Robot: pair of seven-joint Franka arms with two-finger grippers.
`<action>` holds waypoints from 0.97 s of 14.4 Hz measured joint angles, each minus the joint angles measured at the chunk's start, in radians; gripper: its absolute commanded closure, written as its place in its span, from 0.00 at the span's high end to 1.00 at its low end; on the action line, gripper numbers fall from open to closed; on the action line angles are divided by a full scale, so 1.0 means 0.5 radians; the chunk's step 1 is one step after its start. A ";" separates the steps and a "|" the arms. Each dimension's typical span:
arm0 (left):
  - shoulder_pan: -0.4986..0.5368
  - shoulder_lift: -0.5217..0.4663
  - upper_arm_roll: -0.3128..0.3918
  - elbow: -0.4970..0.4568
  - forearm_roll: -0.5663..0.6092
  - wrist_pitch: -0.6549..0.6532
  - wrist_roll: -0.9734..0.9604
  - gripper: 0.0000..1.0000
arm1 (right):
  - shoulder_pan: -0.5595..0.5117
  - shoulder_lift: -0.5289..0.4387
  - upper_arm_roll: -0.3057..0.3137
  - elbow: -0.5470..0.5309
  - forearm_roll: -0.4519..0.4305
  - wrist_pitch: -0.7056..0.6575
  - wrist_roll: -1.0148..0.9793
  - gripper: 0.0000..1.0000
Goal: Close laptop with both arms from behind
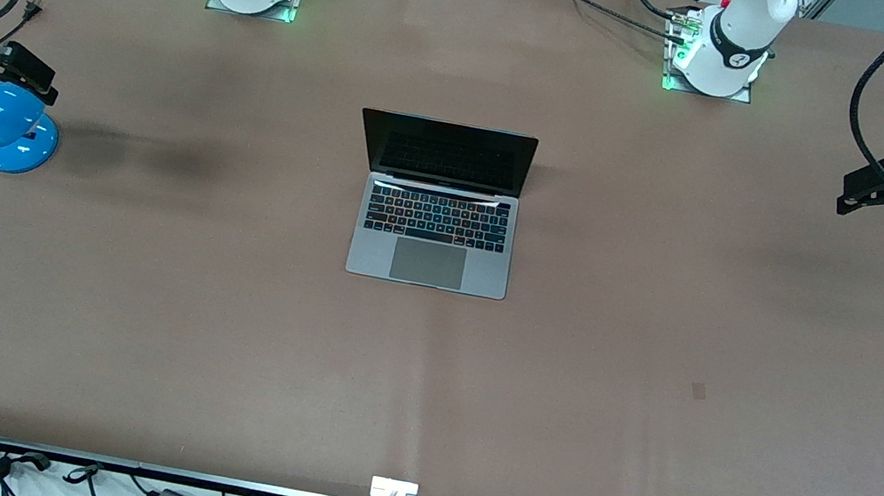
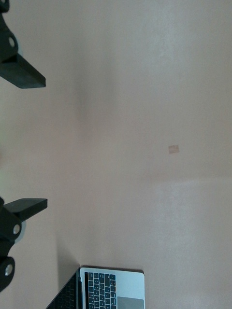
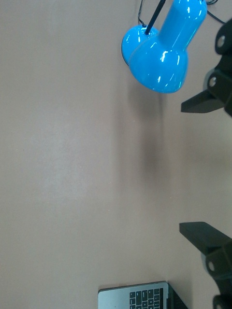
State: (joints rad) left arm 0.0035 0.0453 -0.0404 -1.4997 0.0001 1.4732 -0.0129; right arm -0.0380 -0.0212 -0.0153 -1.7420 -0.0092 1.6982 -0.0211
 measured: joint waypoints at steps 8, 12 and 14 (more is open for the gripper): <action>-0.005 0.000 -0.001 0.000 0.000 0.000 0.002 1.00 | 0.010 0.000 0.004 -0.010 0.000 -0.038 -0.001 1.00; -0.004 0.003 -0.001 0.000 0.000 0.000 0.002 1.00 | 0.042 0.010 0.008 -0.035 0.000 -0.059 -0.001 0.53; -0.005 0.006 -0.001 0.000 0.000 -0.002 0.002 1.00 | 0.068 0.019 0.010 -0.043 0.000 -0.059 -0.001 0.43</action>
State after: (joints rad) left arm 0.0010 0.0482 -0.0410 -1.4998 0.0001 1.4721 -0.0118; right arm -0.0039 -0.0119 -0.0104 -1.7634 -0.0091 1.6686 -0.0217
